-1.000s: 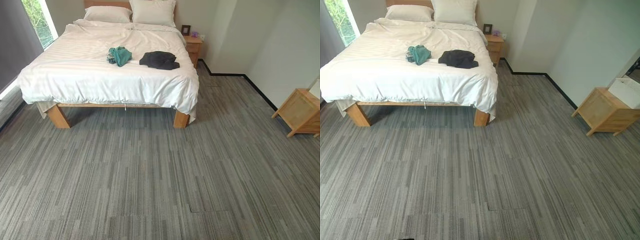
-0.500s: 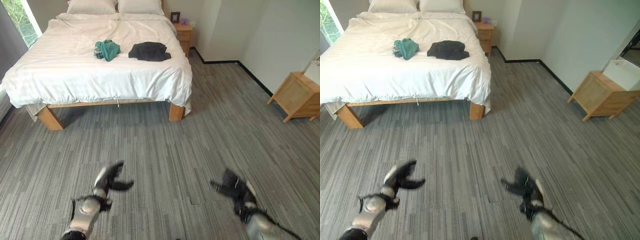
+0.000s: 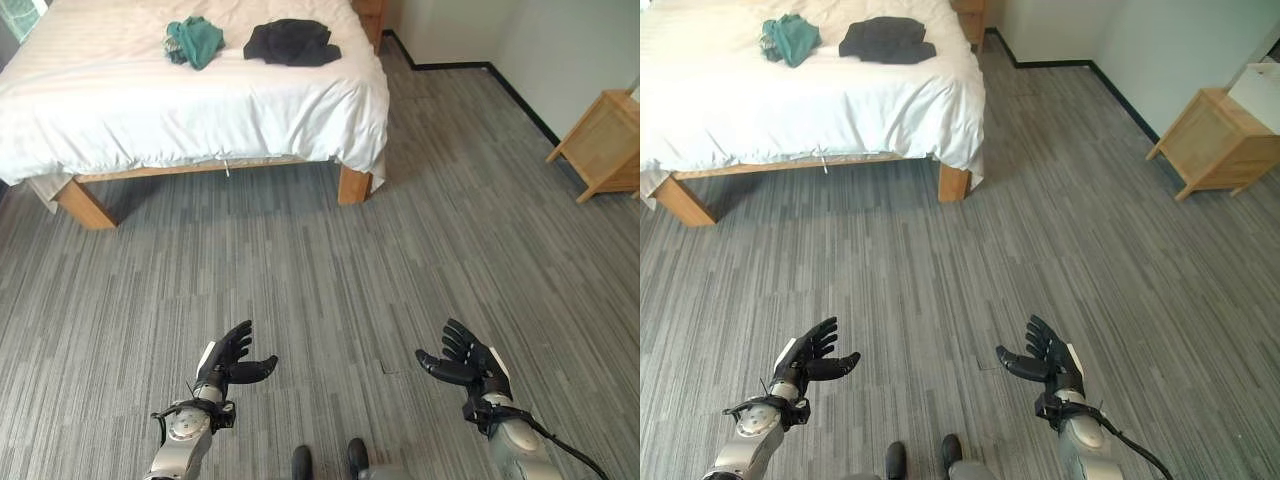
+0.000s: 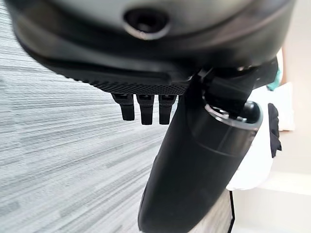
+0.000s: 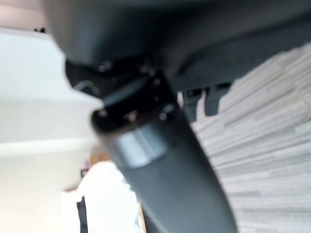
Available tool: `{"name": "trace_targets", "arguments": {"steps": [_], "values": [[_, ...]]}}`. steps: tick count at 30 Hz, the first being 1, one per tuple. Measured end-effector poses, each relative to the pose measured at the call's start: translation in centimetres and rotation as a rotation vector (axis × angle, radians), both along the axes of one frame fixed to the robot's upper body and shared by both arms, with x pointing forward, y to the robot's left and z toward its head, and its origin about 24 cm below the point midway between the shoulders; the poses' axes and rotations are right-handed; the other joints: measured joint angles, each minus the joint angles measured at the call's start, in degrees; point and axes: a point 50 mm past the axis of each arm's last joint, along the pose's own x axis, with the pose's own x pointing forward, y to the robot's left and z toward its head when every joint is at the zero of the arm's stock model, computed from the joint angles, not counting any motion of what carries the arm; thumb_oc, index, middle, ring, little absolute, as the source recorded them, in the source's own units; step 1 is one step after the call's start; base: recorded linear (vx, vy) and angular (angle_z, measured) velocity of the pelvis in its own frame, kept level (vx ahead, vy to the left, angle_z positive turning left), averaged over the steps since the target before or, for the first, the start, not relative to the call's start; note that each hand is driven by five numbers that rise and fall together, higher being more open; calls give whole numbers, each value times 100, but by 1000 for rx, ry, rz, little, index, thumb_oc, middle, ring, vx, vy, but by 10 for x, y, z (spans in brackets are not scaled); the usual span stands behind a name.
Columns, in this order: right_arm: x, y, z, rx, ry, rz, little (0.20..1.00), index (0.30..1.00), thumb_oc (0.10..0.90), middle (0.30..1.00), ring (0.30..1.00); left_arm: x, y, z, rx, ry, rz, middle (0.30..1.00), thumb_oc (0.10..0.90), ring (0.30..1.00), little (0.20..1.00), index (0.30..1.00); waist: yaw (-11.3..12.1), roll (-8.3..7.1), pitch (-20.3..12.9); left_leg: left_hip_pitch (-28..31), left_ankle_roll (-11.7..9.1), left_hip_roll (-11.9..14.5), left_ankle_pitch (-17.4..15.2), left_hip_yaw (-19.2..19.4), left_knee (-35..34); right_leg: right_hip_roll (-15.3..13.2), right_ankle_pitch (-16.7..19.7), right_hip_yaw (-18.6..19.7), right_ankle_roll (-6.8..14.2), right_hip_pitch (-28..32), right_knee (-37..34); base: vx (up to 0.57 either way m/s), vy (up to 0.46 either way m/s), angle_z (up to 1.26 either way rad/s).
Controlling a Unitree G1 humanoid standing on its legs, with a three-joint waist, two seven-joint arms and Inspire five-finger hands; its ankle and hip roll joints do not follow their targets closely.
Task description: Pick up bed clothes into laundry basket.
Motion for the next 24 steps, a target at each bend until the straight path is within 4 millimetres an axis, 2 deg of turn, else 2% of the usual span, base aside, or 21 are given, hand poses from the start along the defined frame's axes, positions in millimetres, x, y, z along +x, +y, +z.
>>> {"name": "trace_targets", "arguments": {"steps": [2, 3, 5, 6, 8, 10, 11, 12, 13, 14, 15, 16, 17, 18, 19, 20, 21, 22, 23, 24], "values": [[-1, 1, -1, -8, 6, -1, 900, 900, 800, 900, 900, 1, 1, 2, 4, -7, 5, 900, 800, 900, 900, 900, 12, -53, 71, -32, 113, -79, -85, 40, 189, -103, -47, -2, 17, -319, 365, 360, -30, 6], [-1, 3, 1, -9, -4, 8, 900, 900, 800, 900, 900, 2, 3, 3, 7, -14, 14, 900, 800, 900, 900, 900, 21, -68, 93, -74, 108, -135, -201, 28, 216, -123, -137, -37, 52, -589, 177, 496, -108, -1], [1, 8, 2, 9, -22, 10, 900, 900, 800, 900, 900, 5, 7, 7, 11, -33, 41, 900, 800, 900, 900, 900, -67, -91, 105, -91, 46, -137, -238, -72, 219, -107, -167, -28, 143, -625, -753, 495, -108, 16], [1, 10, 1, 22, -21, 6, 900, 900, 800, 900, 900, 10, 8, 11, 13, -50, 55, 900, 800, 900, 900, 900, -115, -118, 95, -119, 22, -115, -255, -165, 233, -72, -119, -23, 229, -604, -1442, 634, -136, 39], [-3, 15, -5, 65, -10, -19, 900, 900, 800, 900, 900, 24, 7, 21, 19, -97, 53, 900, 800, 900, 900, 900, -313, -274, -28, -232, -96, -92, -380, -503, 297, -29, -11, -17, 334, -584, -2777, 756, -220, 80], [-11, 16, -10, 85, 10, -33, 900, 900, 800, 900, 900, 29, -2, 23, 10, -109, 22, 900, 800, 900, 900, 900, -460, -366, -171, -165, -207, -3, -580, -846, 343, 10, 145, 37, 161, -588, -2748, 521, -190, 103], [-26, 14, -18, 91, 50, -53, 900, 900, 800, 900, 900, 27, -12, 19, 5, -92, -18, 900, 800, 900, 900, 900, -585, -368, -400, -77, -321, 72, -714, -1123, 393, 41, 175, 151, 135, -422, -2645, 584, -216, 108], [-34, 13, -22, 92, 75, -60, 900, 900, 800, 900, 900, 24, -15, 17, 7, -85, -47, 900, 800, 900, 900, 900, -626, -427, -532, 58, -407, 98, -793, -1246, 377, 23, 421, 118, 160, -228, -2796, 795, -320, 75], [-38, 11, -26, 95, 94, -73, 900, 900, 800, 900, 900, 20, -22, 13, -21, -74, -57, 900, 800, 900, 900, 900, -573, -317, -586, 333, -659, 441, -1040, -1271, 476, 320, 617, 43, -48, -73, -2526, 714, -367, 69], [-44, 7, -28, 112, 99, -113, 900, 900, 800, 900, 900, 19, -28, 10, -56, -64, -54, 900, 800, 900, 900, 900, -761, -197, -717, 39, -1034, 615, -1509, -1337, 1436, 439, 594, -279, -364, 88, -2418, 528, -280, 55], [-52, 3, -32, 116, 124, -137, 900, 900, 800, 900, 900, 17, -36, 7, -82, -56, -69, 900, 800, 900, 900, 900, -778, -138, -896, -161, -1183, 798, -1679, -1244, 2304, 598, 421, -437, -671, 195, -2353, 491, -320, 65], [-51, 1, -31, 120, 116, -143, 900, 900, 800, 900, 900, 18, -38, 8, -94, -59, -80, 900, 800, 900, 900, 900, -767, -126, -984, -436, -963, 951, -1577, -898, 3070, 688, 333, -444, -852, 287, -2353, 171, -134, -1], [-49, 0, -28, 127, 101, -146, 900, 900, 800, 900, 900, 17, -38, 9, -103, -67, -80, 900, 800, 900, 900, 900, -770, -145, -1107, -497, -984, 1074, -1546, -786, 3505, 779, 281, -417, -850, 382, -2349, 176, -139, -23], [-42, -2, -23, 126, 66, -146, 900, 900, 800, 900, 900, 20, -38, 13, -111, -84, -74, 900, 800, 900, 900, 900, -797, -92, -1174, -501, -938, 1279, -1405, -697, 3661, 871, 364, -404, -983, 468, -2357, 431, -181, -41], [-34, -2, -18, 126, 38, -139, 900, 900, 800, 900, 900, 23, -35, 18, -118, -107, -60, 900, 800, 900, 900, 900, -821, -102, -1176, -400, -1115, 1346, -1286, -752, 3622, 917, 367, -396, -985, 500, -2339, 605, -229, -6], [-22, -3, -9, 116, -1, -123, 900, 900, 800, 900, 900, 31, -36, 26, -120, -140, -73, 900, 800, 900, 900, 900, -851, -300, -1011, -554, -1165, 1222, -1370, -711, 3738, 888, 300, -130, -1310, 769, -2465, 791, -287, -30], [-12, -6, -2, 106, -35, -125, 900, 900, 800, 900, 900, 42, -36, 39, -125, -199, -75, 900, 800, 900, 900, 900, -618, -557, -835, -605, -1032, 963, -1411, -589, 3387, 744, 377, -9, -1162, 927, -2604, 715, -184, -17], [-4, -7, 5, 101, -65, -125, 900, 900, 800, 900, 900, 44, -34, 43, -130, -217, -74, 900, 800, 900, 900, 900, -599, -722, -775, -789, -1086, 697, -1376, -571, 3053, 629, 372, 94, -904, 1117, -2764, 699, -181, -30], [2, -10, 16, 78, -107, -116, 900, 900, 800, 900, 900, 44, -35, 44, -143, -220, -76, 900, 800, 900, 900, 900, -559, -698, -723, -1004, -1060, 463, -1363, -574, 2523, 538, -256, -69, 61, 1271, -2722, 524, -122, 10], [4, -16, 22, 56, -132, -116, 900, 900, 800, 900, 900, 44, -42, 43, -174, -223, -85, 900, 800, 900, 900, 900, -593, -462, -639, -1125, -1034, 552, -1329, -639, 2262, 534, -427, -290, 154, 1210, -2509, 384, -83, 24]]}}
